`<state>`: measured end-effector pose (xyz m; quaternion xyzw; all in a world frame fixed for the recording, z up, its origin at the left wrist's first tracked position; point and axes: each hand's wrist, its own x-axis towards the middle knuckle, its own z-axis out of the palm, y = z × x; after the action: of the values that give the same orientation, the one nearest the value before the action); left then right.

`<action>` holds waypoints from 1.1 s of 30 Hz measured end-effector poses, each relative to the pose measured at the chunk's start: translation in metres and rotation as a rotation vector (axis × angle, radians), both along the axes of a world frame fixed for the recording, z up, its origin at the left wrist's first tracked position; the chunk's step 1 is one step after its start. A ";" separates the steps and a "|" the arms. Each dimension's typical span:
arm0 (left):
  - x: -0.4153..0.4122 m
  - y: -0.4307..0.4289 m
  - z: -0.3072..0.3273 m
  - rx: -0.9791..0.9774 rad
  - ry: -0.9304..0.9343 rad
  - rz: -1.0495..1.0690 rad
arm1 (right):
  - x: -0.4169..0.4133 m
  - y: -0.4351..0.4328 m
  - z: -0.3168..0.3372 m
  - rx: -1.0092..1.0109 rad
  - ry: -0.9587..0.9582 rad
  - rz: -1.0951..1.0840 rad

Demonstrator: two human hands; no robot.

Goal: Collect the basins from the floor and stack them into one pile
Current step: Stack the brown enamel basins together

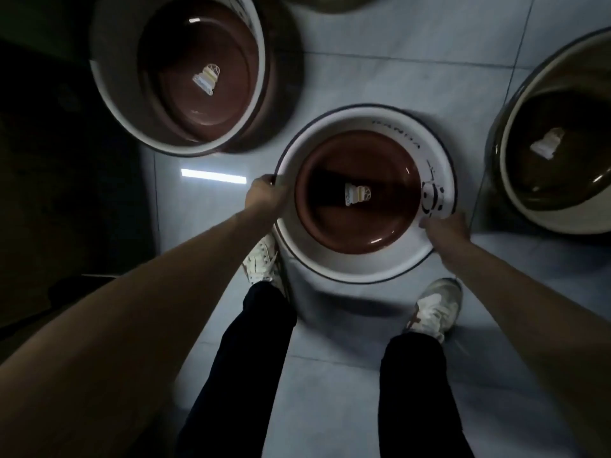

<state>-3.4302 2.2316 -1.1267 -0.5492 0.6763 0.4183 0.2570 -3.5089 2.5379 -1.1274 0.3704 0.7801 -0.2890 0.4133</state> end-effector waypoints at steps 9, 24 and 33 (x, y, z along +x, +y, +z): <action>0.023 -0.016 0.059 0.187 -0.087 0.074 | 0.013 -0.030 0.063 -0.002 -0.112 -0.081; -0.010 -0.102 0.073 0.489 0.102 0.966 | -0.007 -0.192 0.089 -0.440 -0.128 -0.203; -0.001 -0.152 0.034 0.590 0.208 1.334 | 0.022 -0.210 0.059 -0.410 -0.207 -0.386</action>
<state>-3.4310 2.0796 -1.0929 -0.7094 0.0785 0.7001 0.0196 -3.4869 2.3278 -1.0688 0.4484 0.5742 -0.4743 0.4942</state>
